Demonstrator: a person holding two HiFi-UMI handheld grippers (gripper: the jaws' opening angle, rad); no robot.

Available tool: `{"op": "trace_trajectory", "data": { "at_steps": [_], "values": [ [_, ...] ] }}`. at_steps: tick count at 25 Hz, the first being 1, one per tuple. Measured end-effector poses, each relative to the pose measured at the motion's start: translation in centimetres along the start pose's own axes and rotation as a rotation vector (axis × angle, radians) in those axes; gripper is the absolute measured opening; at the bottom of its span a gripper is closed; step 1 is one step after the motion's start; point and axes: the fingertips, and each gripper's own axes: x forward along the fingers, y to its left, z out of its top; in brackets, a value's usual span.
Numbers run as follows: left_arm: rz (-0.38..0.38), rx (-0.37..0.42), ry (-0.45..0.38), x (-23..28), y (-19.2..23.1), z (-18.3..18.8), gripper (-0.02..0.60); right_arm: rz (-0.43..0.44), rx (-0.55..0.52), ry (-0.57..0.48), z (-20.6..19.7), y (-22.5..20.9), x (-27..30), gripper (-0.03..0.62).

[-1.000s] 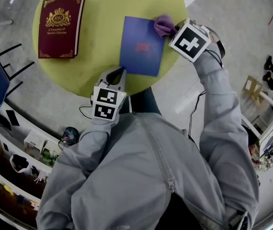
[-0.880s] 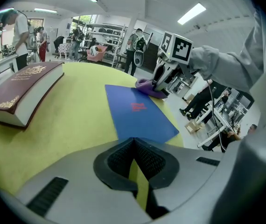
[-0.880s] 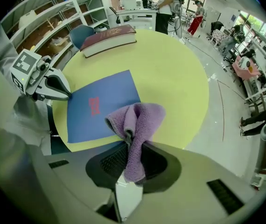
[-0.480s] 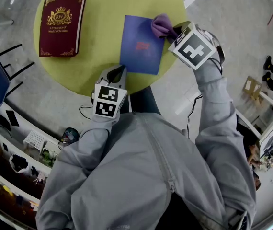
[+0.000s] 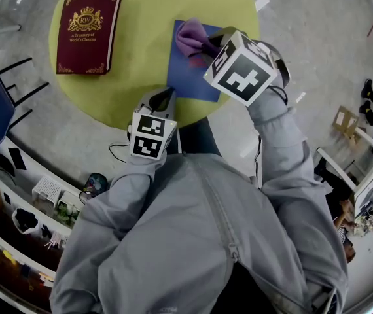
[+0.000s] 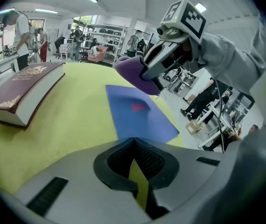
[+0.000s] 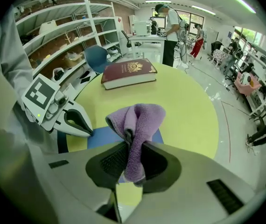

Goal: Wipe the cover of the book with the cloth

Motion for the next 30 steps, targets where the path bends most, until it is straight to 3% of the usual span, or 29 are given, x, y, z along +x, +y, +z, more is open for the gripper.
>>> {"op": "trace_trajectory", "data": {
  "at_steps": [14,23,30],
  "values": [
    [-0.001,-0.007,-0.001,0.0,0.1,0.1,0.017,0.078,-0.128,0.004,5.3,2.9,4.6,0.087],
    [-0.002,-0.011,-0.001,0.0,0.2,0.0,0.017,0.097,-0.120,0.029,4.7,2.9,6.3,0.087],
    [-0.001,-0.010,-0.002,0.0,0.3,0.0,0.017,0.097,-0.092,0.068,1.6,2.2,5.5,0.087]
  ]
}}
